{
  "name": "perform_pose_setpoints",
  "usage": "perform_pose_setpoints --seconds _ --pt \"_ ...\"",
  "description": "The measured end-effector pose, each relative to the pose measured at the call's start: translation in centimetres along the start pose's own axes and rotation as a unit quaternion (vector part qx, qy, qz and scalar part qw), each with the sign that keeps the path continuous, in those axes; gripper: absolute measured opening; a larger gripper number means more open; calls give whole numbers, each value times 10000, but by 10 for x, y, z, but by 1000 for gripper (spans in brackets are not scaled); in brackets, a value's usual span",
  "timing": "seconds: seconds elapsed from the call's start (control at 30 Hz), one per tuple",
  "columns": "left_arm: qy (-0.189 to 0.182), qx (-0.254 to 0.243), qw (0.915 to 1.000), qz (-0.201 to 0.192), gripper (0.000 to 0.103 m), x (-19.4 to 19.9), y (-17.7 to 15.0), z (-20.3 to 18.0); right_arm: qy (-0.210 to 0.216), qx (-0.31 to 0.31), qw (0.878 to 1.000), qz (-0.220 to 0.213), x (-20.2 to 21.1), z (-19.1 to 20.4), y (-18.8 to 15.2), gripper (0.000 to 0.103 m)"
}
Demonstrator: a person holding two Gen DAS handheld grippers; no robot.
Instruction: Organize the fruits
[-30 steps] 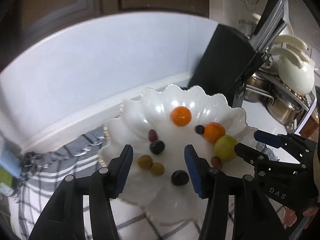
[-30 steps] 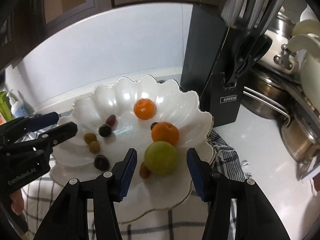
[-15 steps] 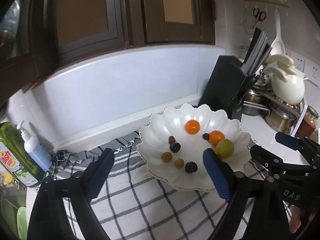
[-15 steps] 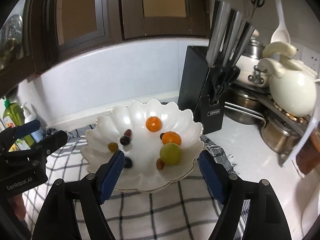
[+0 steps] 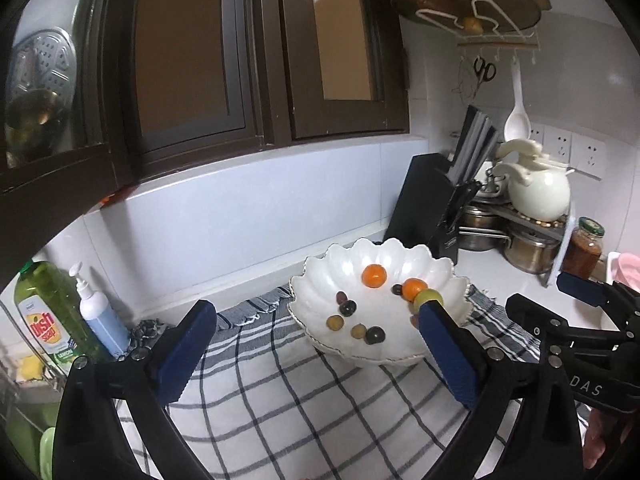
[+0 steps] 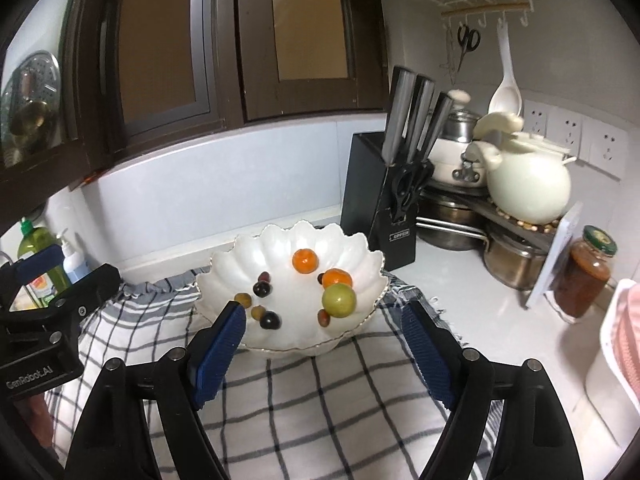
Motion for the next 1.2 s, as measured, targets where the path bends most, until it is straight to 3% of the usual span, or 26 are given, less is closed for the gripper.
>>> perform_pose_setpoints --seconds 0.13,0.23,0.63,1.2 --pt "-14 59 10000 -59 103 22 -11 -4 -73 6 9999 -116 22 -1 -10 82" --pt "39 75 9999 -64 103 37 -20 -12 -135 35 9997 -190 39 -3 -19 87" --pt "-7 311 9995 -107 103 102 -68 -36 -256 212 9990 -304 107 -13 -70 87" --pt "40 186 9995 -234 103 188 -128 -67 -271 346 9977 -509 195 -28 -137 87"
Point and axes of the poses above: each gripper's, at about its wrist camera, not at the fingertips, and x roughly against the way its jaws point, z to its left, y to its top, the point moved 1 cm from there along -x, roughly the way its jaws point, and after that the axes turned 13 degrees about z, right-handed, at the moved point
